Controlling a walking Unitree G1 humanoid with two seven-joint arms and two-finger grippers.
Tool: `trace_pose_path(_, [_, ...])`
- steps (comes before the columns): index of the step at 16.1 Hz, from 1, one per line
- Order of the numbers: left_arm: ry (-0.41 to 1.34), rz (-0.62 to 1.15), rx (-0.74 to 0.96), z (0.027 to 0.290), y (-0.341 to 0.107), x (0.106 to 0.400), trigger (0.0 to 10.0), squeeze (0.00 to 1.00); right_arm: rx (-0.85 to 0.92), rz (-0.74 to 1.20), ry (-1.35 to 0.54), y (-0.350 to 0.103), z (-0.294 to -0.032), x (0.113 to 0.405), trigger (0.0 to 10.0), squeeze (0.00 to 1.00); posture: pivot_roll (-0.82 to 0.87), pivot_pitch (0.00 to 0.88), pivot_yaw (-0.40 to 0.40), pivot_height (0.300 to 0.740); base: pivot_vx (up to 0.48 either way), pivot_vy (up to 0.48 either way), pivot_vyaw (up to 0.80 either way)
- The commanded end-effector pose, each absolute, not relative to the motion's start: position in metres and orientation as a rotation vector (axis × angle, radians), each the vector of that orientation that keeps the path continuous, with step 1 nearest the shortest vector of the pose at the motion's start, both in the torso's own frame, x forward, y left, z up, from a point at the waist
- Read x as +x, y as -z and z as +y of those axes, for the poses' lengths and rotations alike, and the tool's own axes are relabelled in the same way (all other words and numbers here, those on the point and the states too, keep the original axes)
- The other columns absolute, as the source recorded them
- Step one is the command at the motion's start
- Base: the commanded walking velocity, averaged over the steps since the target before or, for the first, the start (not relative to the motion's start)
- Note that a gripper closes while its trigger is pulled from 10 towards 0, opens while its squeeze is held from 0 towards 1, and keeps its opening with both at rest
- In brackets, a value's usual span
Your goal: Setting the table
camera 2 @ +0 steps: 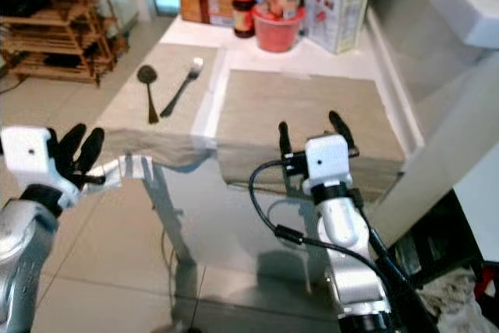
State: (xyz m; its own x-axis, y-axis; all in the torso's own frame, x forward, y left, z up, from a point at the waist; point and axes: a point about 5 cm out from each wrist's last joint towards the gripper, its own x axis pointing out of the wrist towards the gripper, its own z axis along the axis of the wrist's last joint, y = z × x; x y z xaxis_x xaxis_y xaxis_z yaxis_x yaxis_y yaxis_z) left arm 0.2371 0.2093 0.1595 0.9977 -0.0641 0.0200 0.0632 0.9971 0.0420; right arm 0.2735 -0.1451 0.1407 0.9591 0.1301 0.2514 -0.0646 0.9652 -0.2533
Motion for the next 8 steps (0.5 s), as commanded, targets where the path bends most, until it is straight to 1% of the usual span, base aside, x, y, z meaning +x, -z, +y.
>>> trace_pose_path(1, [0.086, 0.015, 0.029, 0.196, -0.151, 0.229, 10.0, 0.0, -0.235, -0.266, -0.114, -0.139, -0.143, 0.275, 10.0, 0.0, 0.05, 0.0, 0.018, 0.74, 0.0, 0.0, 0.0])
trace_pose_path(2, [0.099, 0.042, 0.014, 0.189, -0.143, 0.226, 10.0, 0.0, -0.233, -0.266, -0.127, -0.14, -0.139, 0.275, 10.0, 0.0, 0.05, 0.0, 0.012, 0.74, 0.0, 0.0, 0.0])
trace_pose_path(6, [0.087, 0.031, -0.008, 0.196, -0.145, 0.244, 10.0, 0.0, -0.223, -0.179, -0.196, -0.126, -0.141, 0.257, 10.0, 0.0, 0.02, 0.0, 0.006, 0.74, 0.0, 0.0, 0.0])
trace_pose_path(8, [0.104, 0.057, -0.032, 0.195, -0.139, 0.252, 10.0, 0.0, -0.19, -0.135, -0.215, -0.121, -0.143, 0.253, 10.0, 0.0, 0.0, 0.0, 0.017, 0.74, 0.0, 0.0, 0.0])
